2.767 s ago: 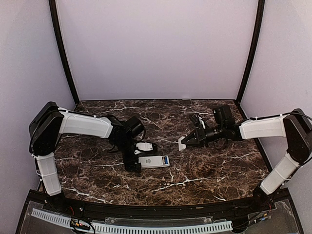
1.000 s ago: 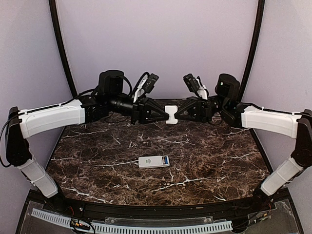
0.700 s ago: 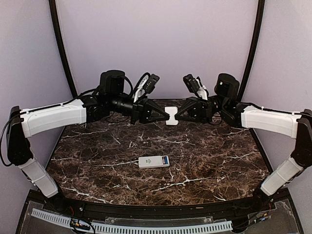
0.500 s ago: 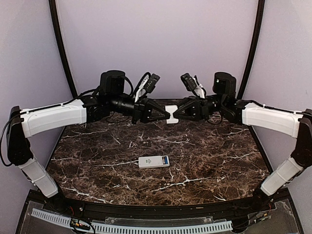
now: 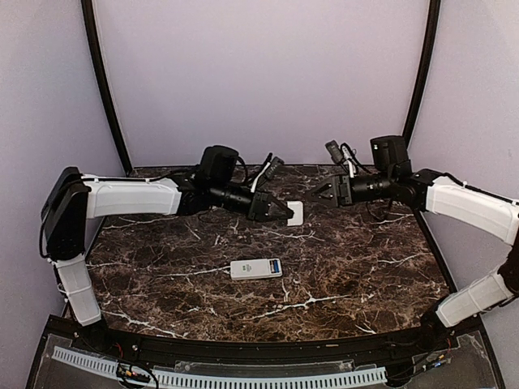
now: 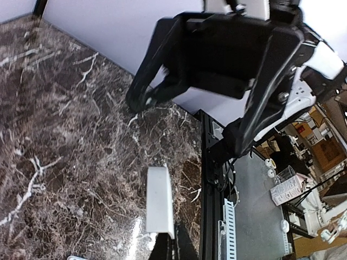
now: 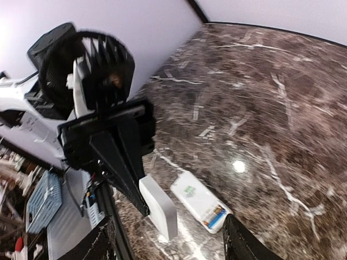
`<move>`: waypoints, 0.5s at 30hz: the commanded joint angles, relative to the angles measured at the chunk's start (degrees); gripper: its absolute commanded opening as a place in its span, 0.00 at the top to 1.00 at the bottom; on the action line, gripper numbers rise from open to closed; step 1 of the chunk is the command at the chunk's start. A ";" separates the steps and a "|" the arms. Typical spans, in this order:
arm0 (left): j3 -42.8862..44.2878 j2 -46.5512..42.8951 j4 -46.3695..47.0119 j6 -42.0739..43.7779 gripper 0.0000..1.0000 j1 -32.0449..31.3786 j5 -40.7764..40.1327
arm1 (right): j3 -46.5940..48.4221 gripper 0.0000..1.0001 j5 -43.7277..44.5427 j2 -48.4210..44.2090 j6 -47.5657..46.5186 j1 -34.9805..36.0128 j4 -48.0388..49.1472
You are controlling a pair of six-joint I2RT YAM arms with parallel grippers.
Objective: Load the batteries into the remote control
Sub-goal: Pass from the right arm to the left
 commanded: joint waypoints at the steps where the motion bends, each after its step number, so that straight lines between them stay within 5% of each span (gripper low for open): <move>1: 5.10 10.31 -3.24 -6.82 1.00 -0.06 0.42 | -1.48 0.36 18.11 -0.25 2.92 -2.97 -11.64; 15: 14.01 28.11 -5.23 -18.21 1.00 -2.41 3.87 | -5.27 0.36 22.60 -1.79 5.14 -3.20 -15.77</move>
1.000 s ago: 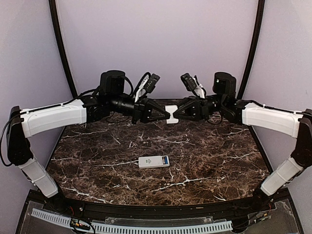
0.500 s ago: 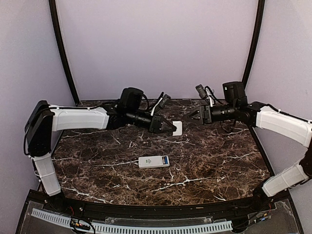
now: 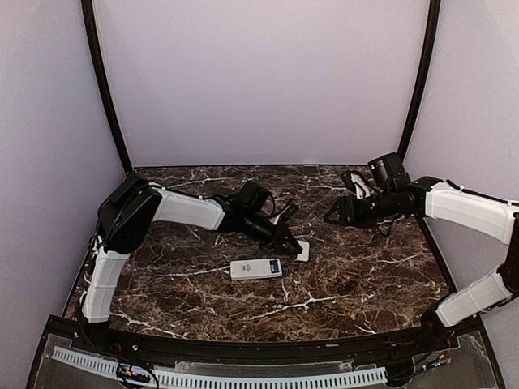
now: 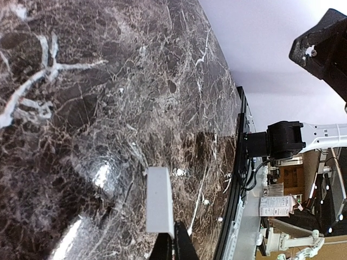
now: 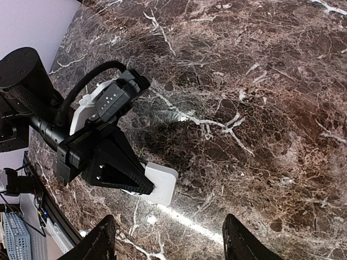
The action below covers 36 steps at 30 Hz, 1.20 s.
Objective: Load the batteries into the remote control
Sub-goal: Pass from the right arm to the left, then place the battery cover at the center of the board.
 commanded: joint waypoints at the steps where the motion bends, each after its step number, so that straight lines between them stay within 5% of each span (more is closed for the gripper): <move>1: 2.27 2.59 0.11 -5.50 1.00 -1.91 3.05 | -1.26 0.36 1.06 -1.60 0.98 0.12 -0.22; 20: 7.50 8.61 -7.56 -5.67 0.92 -2.41 1.62 | -5.20 0.37 0.77 -5.93 3.30 0.18 1.35; 36: 7.61 6.92 -11.33 -2.77 0.56 -1.78 -4.29 | -4.53 0.37 -0.17 -5.88 2.64 0.15 2.12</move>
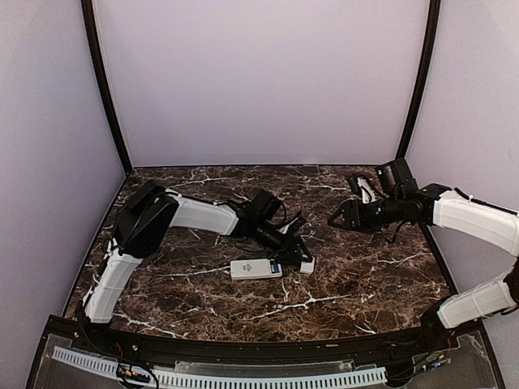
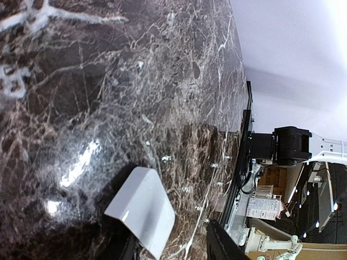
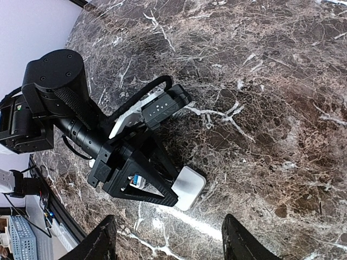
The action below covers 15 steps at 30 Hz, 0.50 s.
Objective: Load the batteries into the remote control
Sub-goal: Place the battery cover at the center of the board.
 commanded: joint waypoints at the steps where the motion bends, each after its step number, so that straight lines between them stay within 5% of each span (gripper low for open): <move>1: -0.44 -1.56 -6.67 5.24 0.55 0.14 -7.11 | 0.01 0.37 -0.46 -0.77 -0.28 0.12 1.09; 15: -2.54 -10.51 -8.23 21.37 0.42 -0.20 -14.72 | -3.08 0.42 1.08 4.76 6.07 0.93 0.35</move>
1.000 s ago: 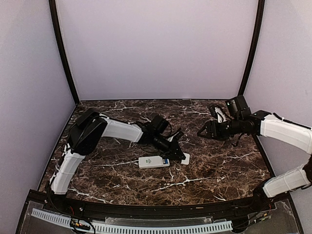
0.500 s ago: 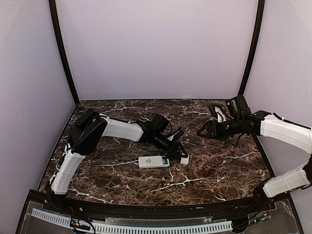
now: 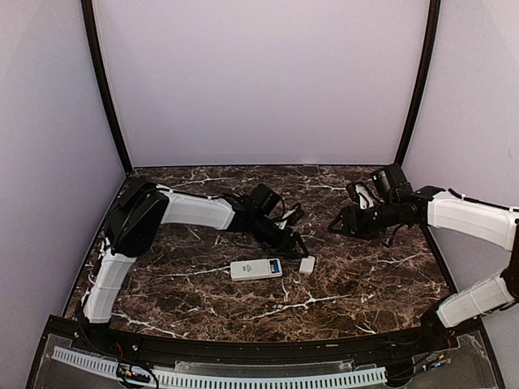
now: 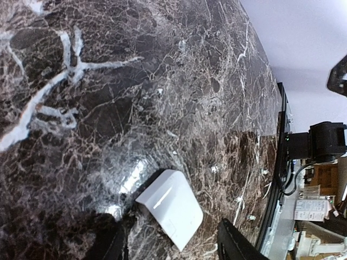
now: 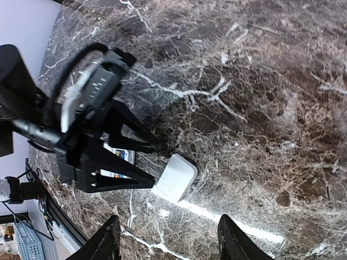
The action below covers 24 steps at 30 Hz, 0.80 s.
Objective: Load the batteries into the remote control
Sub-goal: Place the battery cover at the center of the board, then hold the remote control without the battery cover at the center of the board.
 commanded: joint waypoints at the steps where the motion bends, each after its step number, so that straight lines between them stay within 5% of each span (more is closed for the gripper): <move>1: -2.66 -8.10 -3.53 11.15 0.39 -0.05 -5.19 | -2.80 0.42 0.49 3.27 4.39 1.22 1.31; 6: -7.10 -15.45 -5.89 22.73 0.29 -0.05 -8.23 | -4.41 0.46 -0.55 8.32 7.14 3.48 4.57; 13: -20.06 -29.99 -15.07 41.82 0.36 -0.14 -25.09 | -2.88 0.52 -1.65 16.70 7.89 5.83 6.86; 18: -23.39 -31.28 -28.78 47.85 0.26 -0.14 -32.72 | -2.24 0.57 -3.10 19.78 7.80 6.13 7.79; 24: -26.06 -30.41 -31.90 51.33 0.18 -0.09 -34.80 | -1.55 0.61 -4.69 22.30 7.87 7.05 9.14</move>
